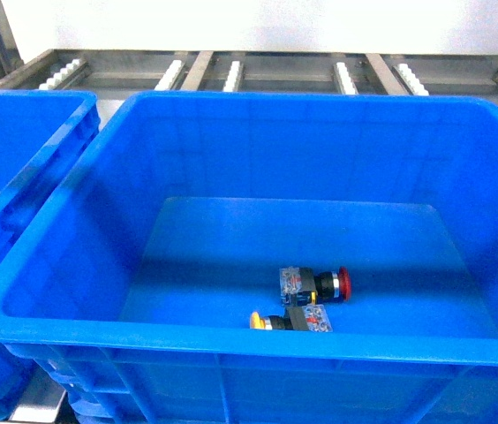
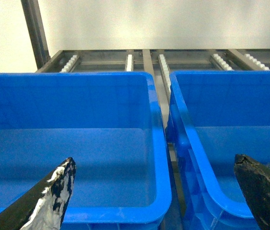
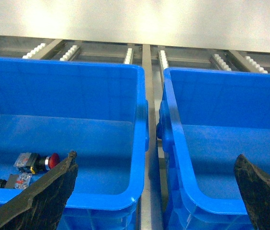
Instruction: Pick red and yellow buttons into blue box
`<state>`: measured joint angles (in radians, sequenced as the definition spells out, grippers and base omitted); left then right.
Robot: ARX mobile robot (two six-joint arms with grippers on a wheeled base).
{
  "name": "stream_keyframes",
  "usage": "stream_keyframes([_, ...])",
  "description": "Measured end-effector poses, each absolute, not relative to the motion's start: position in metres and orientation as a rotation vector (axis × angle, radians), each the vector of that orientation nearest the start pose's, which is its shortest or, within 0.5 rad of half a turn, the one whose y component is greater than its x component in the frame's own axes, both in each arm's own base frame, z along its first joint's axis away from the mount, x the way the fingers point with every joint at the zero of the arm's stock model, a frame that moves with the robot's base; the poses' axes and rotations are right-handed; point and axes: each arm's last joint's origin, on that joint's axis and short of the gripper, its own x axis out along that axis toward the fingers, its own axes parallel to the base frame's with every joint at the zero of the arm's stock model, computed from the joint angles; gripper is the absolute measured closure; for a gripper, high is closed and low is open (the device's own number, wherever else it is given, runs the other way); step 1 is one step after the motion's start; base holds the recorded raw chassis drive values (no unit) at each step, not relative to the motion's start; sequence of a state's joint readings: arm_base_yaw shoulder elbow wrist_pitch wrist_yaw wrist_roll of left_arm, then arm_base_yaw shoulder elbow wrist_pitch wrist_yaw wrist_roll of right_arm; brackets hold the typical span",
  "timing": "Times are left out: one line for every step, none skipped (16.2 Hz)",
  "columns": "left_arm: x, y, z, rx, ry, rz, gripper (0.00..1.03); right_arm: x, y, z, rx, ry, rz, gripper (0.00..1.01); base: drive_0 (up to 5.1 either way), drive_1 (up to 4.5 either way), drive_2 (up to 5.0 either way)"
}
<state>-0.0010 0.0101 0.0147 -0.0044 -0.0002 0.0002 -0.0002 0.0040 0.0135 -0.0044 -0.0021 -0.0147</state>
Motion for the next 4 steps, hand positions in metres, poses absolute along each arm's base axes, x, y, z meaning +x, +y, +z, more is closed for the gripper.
stream_keyframes([0.0974,-0.0001,0.1673,0.0,0.0,-0.001,0.05,0.0971,0.0,0.1674,-0.015,-0.006,0.002,0.03,0.0,0.0,0.0])
stream_keyframes([0.0974,-0.0001,0.1673,0.0,0.0,-0.001,0.05,0.0971,0.0,0.1674,-0.015,-0.005,0.002,0.03,0.0,0.0,0.0])
stream_keyframes([0.0974,-0.0001,0.1673,0.0,0.0,-0.001,0.05,0.0971,0.0,0.1674,-0.015,-0.005,0.002,0.03,0.0,0.0,0.0])
stream_keyframes([0.0974,-0.0001,0.1673,0.0,0.0,-0.001,0.05,0.0971,0.0,0.1674,-0.015,-0.005,0.002,0.03,0.0,0.0,0.0])
